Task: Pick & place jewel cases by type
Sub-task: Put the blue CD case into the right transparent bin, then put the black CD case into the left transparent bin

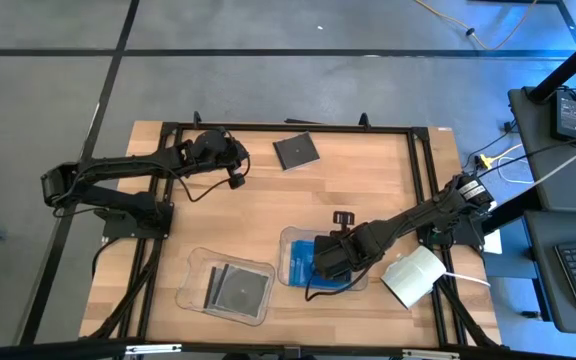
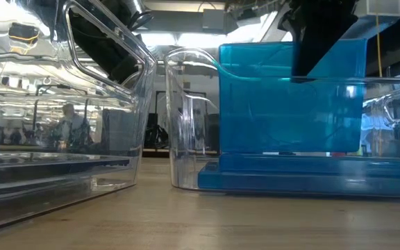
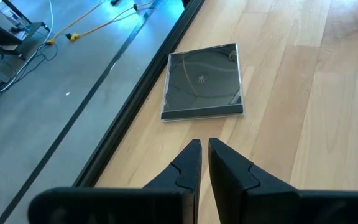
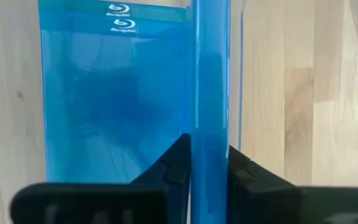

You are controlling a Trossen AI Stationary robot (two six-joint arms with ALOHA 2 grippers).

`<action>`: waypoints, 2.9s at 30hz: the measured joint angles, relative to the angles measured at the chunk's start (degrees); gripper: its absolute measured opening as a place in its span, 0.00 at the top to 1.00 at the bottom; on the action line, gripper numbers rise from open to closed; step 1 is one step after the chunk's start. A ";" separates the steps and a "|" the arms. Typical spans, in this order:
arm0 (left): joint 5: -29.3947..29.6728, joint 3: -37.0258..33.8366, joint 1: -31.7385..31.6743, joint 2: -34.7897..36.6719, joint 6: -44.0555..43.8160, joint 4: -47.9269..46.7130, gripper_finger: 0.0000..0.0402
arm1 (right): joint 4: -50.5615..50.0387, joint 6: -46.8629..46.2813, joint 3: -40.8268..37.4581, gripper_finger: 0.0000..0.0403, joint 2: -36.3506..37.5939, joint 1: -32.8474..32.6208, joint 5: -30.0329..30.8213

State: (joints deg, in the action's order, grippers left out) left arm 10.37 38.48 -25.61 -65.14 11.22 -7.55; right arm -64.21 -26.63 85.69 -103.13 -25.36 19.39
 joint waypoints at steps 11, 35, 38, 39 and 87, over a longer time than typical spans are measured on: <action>0.00 0.00 0.00 0.00 -0.02 0.00 0.93 | 0.81 -0.08 0.00 0.71 0.00 0.02 -2.69; 0.00 0.00 0.00 0.00 -0.02 -0.01 0.94 | 5.14 0.04 0.00 0.46 0.00 0.00 -5.59; 0.00 0.00 0.00 0.00 -0.02 -0.01 0.94 | 5.96 0.15 0.00 0.46 0.00 0.00 -6.00; 0.00 0.00 0.00 0.00 -0.02 -0.02 0.94 | 6.27 0.14 0.00 0.46 0.00 0.00 -6.37; -1.43 -6.53 0.00 0.00 0.82 8.68 0.91 | 50.07 37.51 -25.26 0.46 9.21 44.09 -8.69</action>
State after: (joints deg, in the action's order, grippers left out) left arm 8.94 31.94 -25.61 -65.14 12.05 1.13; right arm -14.14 10.88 60.43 -93.92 18.73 10.70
